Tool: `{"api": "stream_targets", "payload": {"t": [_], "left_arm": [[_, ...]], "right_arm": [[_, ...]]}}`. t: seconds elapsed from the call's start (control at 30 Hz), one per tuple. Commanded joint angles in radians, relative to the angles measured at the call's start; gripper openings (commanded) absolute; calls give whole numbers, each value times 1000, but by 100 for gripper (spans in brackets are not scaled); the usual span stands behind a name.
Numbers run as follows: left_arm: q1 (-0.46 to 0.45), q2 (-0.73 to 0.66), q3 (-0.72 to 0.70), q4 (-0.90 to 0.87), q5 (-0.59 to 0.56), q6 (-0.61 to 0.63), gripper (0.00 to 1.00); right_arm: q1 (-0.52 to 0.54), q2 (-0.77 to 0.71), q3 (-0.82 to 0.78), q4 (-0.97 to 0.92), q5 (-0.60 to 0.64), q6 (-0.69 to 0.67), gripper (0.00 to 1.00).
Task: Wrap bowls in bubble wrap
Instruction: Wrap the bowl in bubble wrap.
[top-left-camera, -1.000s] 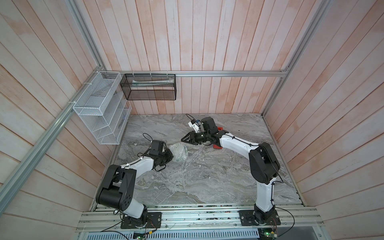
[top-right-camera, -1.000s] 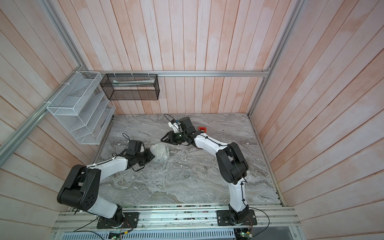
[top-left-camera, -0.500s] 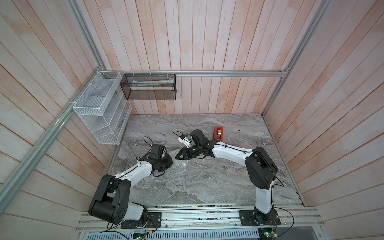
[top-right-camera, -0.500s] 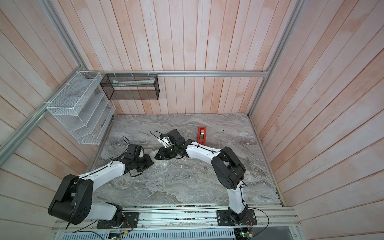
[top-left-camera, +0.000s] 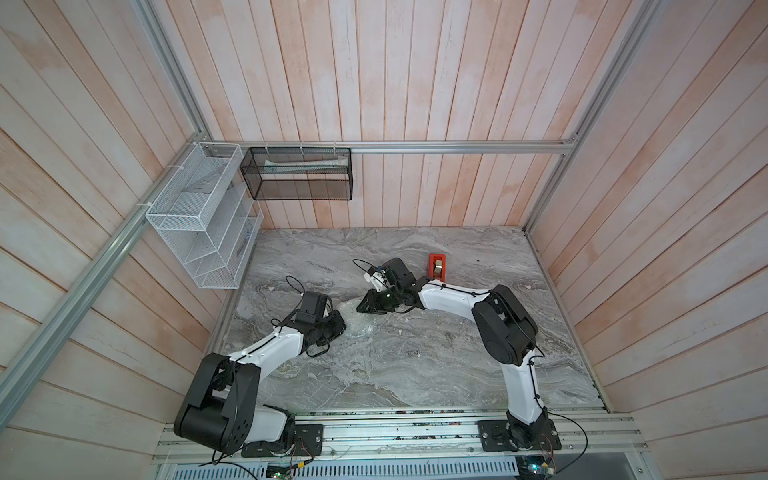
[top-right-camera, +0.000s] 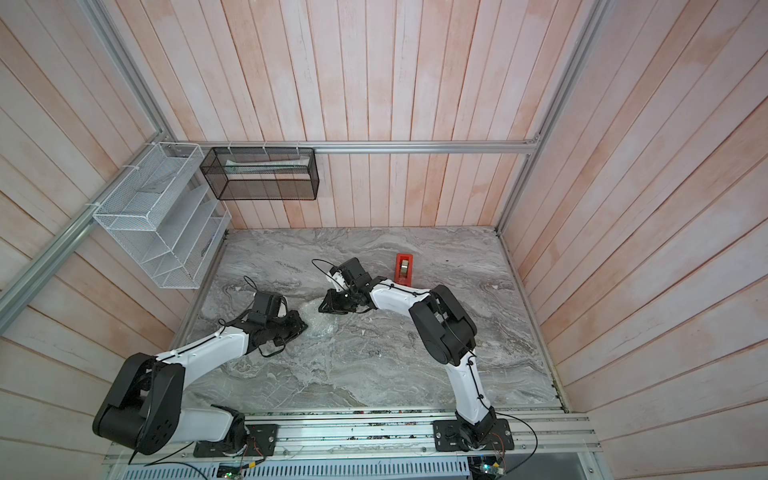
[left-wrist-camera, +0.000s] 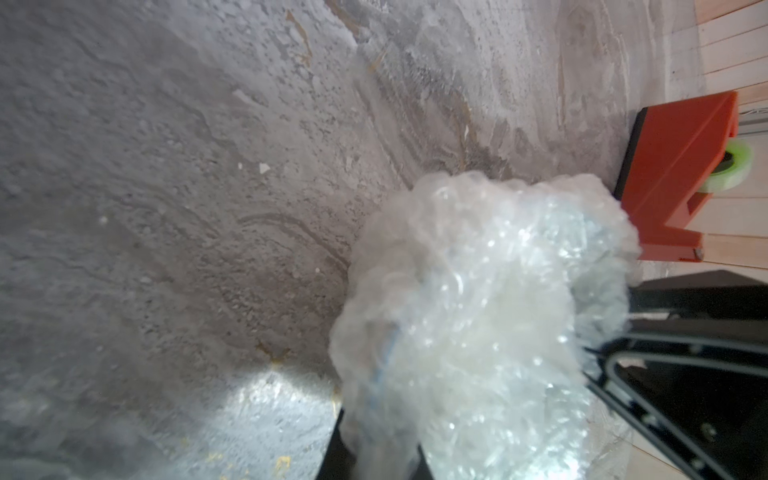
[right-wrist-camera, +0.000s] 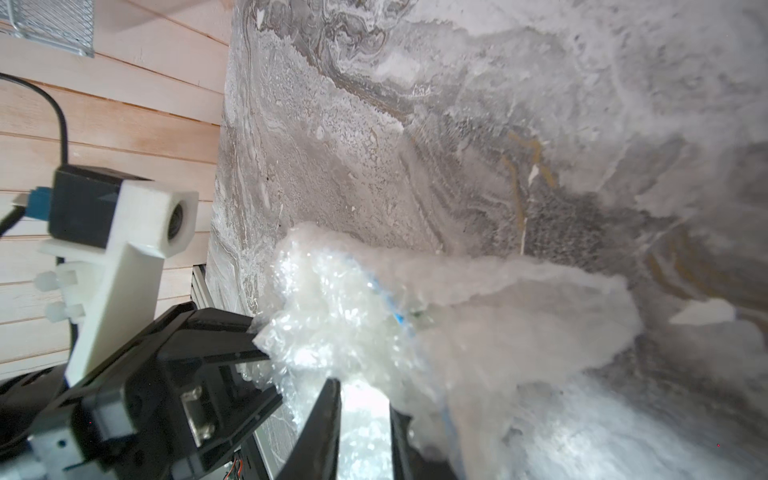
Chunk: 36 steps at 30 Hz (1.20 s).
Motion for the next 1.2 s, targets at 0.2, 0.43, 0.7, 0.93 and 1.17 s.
{"api": "stream_targets", "payload": {"t": [0.2, 0.43, 0.7, 0.93, 1.17], "left_arm": [[1, 44, -63, -65, -43, 19, 0], [1, 47, -55, -57, -43, 15, 0], [-1, 43, -56, -51, -41, 9, 0], [-5, 39, -61, -41, -42, 4, 0], [-3, 25, -73, -48, -52, 3, 0]], "right_arm": [[-70, -36, -34, 110, -15, 60, 24], [-59, -73, -55, 225, -175, 146, 24], [-25, -68, -56, 203, -164, 128, 24], [-5, 25, 16, 175, -127, 108, 24], [-24, 104, 49, 85, -8, 81, 24]]}}
